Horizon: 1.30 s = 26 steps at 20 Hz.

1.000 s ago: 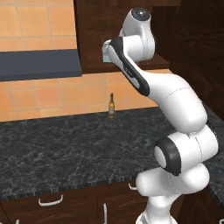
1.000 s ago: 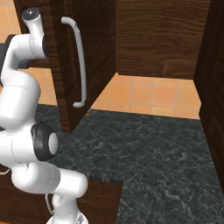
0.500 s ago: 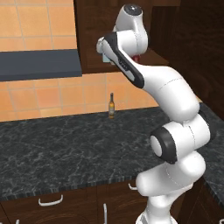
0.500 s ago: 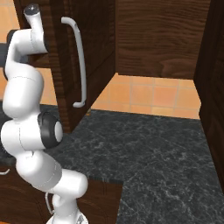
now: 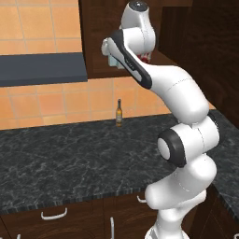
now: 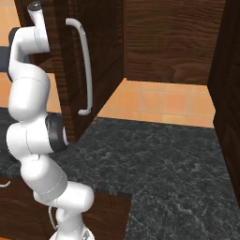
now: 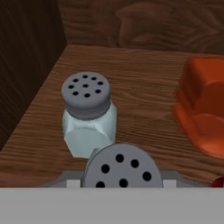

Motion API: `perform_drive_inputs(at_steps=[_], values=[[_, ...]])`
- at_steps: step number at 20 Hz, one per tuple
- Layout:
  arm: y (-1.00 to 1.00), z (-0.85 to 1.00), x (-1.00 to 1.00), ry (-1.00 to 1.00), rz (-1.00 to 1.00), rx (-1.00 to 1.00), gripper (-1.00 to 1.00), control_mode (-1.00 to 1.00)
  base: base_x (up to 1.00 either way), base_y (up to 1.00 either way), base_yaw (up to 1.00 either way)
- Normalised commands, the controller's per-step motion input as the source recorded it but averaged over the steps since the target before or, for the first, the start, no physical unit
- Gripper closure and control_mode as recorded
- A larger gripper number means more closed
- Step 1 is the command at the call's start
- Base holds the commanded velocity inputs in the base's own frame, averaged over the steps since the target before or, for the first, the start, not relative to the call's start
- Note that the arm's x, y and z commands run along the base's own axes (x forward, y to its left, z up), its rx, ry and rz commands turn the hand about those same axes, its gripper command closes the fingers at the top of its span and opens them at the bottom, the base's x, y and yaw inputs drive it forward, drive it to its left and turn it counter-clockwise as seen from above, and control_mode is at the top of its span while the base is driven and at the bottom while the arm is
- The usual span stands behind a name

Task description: Put the shaker and condiment bottle from the counter next to their counterparts in the cabinet.

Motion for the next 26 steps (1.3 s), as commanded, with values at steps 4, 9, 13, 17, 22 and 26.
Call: perform_drive_inputs(at_steps=[4,9,13,17,22,26], values=[[0.09,-0.14,0.0,0.02,0.0,0.0,1.0,-1.0,0.0,0.0,0.0],[0.08,-0.17,0.0,0.02,0.0,0.0,1.0,-1.0,0.0,0.0,0.0],[0.1,-0.26,0.0,0.0,-0.04,0.0,-1.0,-1.0,0.0,0.0,0.0],[0.0,-0.18,0.0,0.0,-0.07,0.0,-1.0,-1.0,0.0,0.0,0.0],[0.0,-0.04,0.0,0.0,-0.06,0.0,-1.0,-1.0,0.0,0.0,0.0],[0.01,0.0,0.0,0.0,-0.05,0.0,-1.0,-1.0,0.0,0.0,0.0]])
